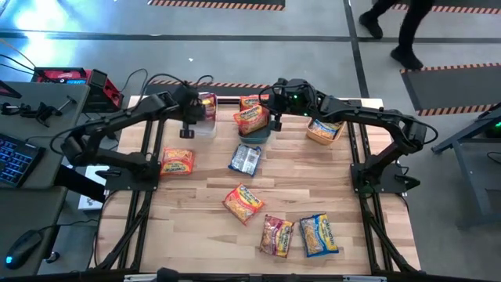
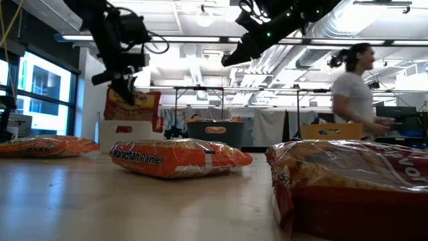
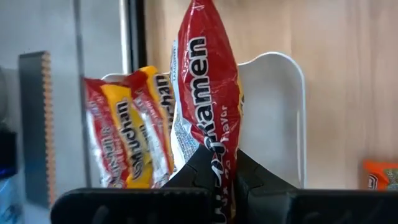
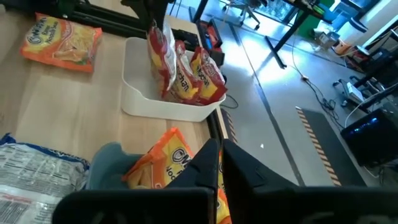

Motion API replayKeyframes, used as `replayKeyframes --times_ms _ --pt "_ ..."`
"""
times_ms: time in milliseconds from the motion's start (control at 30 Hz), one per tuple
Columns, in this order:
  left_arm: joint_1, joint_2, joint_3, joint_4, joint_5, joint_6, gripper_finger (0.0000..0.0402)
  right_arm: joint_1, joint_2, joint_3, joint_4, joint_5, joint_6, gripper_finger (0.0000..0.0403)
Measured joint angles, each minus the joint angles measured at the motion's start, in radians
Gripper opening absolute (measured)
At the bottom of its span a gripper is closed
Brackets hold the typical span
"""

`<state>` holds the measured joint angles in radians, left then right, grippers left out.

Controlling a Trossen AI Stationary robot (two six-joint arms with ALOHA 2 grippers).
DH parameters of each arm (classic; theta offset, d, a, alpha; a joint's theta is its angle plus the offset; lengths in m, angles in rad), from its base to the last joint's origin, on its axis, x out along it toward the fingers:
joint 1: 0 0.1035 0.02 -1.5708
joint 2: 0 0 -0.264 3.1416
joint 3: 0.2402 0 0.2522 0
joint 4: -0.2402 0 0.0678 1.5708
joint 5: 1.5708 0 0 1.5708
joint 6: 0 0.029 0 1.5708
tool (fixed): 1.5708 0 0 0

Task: Sort Maruchan noodles
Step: Put the red noodle pack into the white bin

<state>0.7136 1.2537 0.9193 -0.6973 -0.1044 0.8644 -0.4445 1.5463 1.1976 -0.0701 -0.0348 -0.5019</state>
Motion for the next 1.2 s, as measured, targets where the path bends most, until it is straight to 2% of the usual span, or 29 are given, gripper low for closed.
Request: replayKeyframes --times_ms 100,267,500,900,1200 --pt "0.044 0.0 -0.02 0.022 0.072 0.028 0.0 -0.005 0.0 0.0 0.0 0.0 -0.004 0.0004" --pt "0.08 0.0 -0.046 0.093 0.123 0.044 0.0001 -0.015 0.0 0.0 0.0 -0.002 -0.002 0.0001" --pt "0.074 0.002 -0.069 0.131 0.179 0.031 0.0001 -0.021 0.0 0.0 0.0 -0.002 0.004 0.0" --pt "0.085 0.067 -0.068 0.166 0.182 0.038 0.0001 -0.021 0.001 0.0 -0.001 -0.004 0.004 0.0" --pt "0.085 0.161 -0.068 0.247 0.129 0.038 0.0001 -0.021 0.001 0.0 -0.003 -0.029 0.004 0.0"
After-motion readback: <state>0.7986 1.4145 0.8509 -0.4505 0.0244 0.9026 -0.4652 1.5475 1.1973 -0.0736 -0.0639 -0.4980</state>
